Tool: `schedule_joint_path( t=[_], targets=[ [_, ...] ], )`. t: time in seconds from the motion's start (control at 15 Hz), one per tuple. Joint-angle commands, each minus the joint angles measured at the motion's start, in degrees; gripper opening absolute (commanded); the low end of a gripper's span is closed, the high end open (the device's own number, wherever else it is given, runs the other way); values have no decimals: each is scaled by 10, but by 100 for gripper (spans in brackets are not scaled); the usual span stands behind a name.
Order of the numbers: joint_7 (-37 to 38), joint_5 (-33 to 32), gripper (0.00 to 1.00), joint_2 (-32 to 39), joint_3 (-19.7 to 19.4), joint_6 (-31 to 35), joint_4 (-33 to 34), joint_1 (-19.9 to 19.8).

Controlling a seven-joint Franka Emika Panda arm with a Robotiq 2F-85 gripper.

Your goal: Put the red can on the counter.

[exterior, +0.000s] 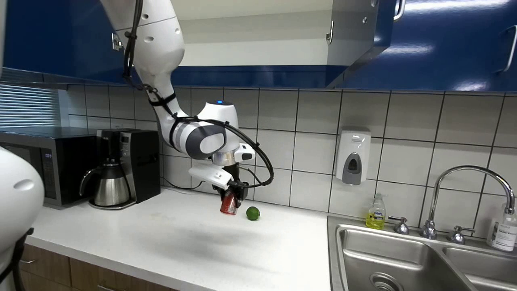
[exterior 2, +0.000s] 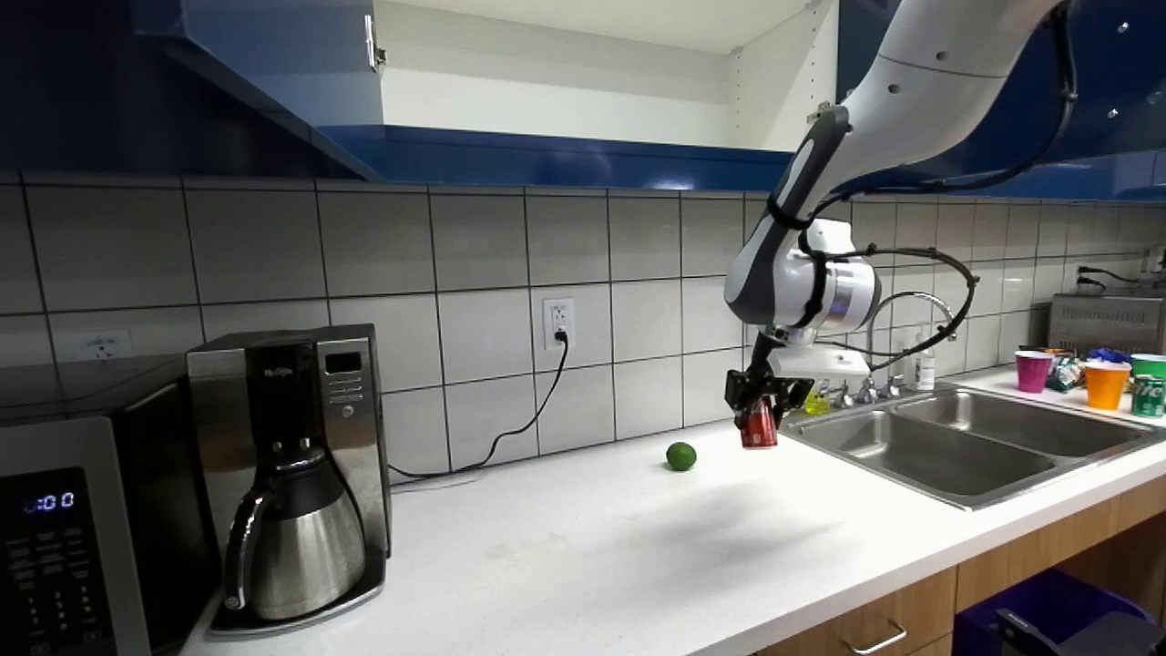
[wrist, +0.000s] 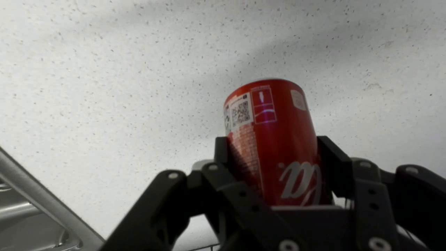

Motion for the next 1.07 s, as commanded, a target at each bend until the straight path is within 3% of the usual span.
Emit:
schedule_joint_path(
  t=[0.0, 0.47, 1.0],
  targets=[
    [-67, 70, 39, 46, 45, 41, 21, -19],
    [-130, 139, 39, 135, 144, 121, 59, -80],
    [-142, 108, 39, 237, 244, 203, 106, -184]
  ],
)
